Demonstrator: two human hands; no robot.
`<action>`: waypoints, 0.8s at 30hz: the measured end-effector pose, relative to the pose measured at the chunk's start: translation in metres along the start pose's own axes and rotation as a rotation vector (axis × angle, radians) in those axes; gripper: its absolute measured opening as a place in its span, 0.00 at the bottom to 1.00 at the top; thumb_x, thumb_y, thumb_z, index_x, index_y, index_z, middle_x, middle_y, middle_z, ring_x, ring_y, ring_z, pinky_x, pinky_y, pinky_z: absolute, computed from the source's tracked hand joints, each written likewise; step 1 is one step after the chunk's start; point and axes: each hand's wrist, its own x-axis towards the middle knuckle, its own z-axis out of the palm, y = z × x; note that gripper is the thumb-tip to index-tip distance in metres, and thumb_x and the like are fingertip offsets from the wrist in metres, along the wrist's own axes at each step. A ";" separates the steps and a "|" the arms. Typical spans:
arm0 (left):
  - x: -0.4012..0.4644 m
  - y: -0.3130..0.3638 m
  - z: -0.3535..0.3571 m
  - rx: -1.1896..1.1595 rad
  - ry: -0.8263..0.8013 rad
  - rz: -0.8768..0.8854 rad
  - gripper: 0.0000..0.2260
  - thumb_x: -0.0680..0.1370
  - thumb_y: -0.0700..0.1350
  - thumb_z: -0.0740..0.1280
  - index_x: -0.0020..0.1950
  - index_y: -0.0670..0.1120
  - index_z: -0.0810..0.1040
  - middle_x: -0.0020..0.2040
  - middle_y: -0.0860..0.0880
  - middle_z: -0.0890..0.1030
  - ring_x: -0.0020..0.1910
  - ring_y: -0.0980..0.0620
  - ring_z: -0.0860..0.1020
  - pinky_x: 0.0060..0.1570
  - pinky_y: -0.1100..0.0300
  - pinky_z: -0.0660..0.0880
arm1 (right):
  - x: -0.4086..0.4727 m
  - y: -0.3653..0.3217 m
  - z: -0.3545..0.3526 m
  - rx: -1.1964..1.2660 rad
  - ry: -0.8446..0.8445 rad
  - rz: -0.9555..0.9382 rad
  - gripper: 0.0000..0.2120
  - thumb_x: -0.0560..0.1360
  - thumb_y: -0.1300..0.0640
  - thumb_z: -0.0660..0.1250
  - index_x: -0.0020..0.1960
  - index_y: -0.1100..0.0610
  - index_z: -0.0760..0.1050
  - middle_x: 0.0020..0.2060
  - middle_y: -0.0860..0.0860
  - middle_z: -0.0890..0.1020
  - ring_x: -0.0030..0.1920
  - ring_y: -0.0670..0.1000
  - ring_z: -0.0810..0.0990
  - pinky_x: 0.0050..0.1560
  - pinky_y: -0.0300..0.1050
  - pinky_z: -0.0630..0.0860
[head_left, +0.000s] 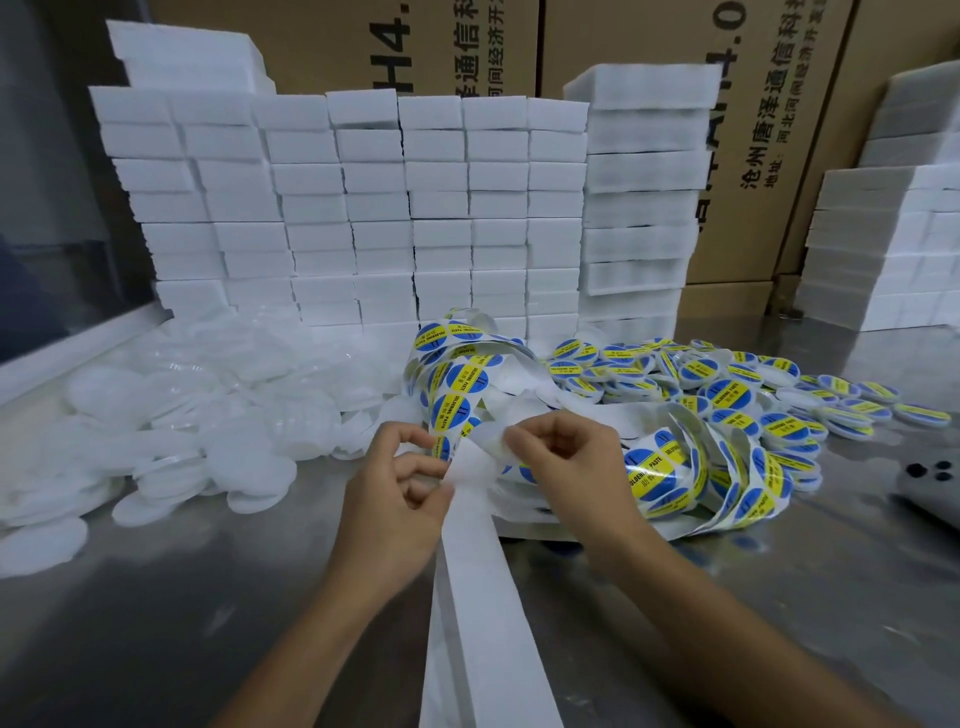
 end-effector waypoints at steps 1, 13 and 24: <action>0.001 -0.003 -0.001 0.000 0.010 -0.005 0.16 0.72 0.30 0.70 0.45 0.50 0.72 0.35 0.56 0.83 0.26 0.59 0.75 0.35 0.68 0.74 | 0.001 -0.001 -0.002 0.068 0.004 0.097 0.04 0.73 0.58 0.73 0.40 0.56 0.83 0.30 0.50 0.82 0.29 0.43 0.76 0.33 0.36 0.74; 0.005 -0.034 -0.017 0.487 -0.001 0.046 0.16 0.63 0.63 0.75 0.36 0.54 0.74 0.36 0.57 0.78 0.37 0.57 0.76 0.36 0.63 0.71 | -0.016 0.002 0.022 0.730 -0.282 0.360 0.07 0.68 0.64 0.73 0.45 0.61 0.85 0.45 0.59 0.85 0.46 0.53 0.86 0.47 0.49 0.83; 0.020 -0.052 -0.043 0.841 0.047 0.090 0.22 0.73 0.64 0.65 0.65 0.58 0.75 0.69 0.57 0.72 0.68 0.50 0.69 0.59 0.47 0.64 | -0.009 0.010 0.015 0.606 -0.235 0.384 0.08 0.73 0.63 0.72 0.50 0.55 0.85 0.49 0.54 0.86 0.51 0.50 0.85 0.58 0.57 0.80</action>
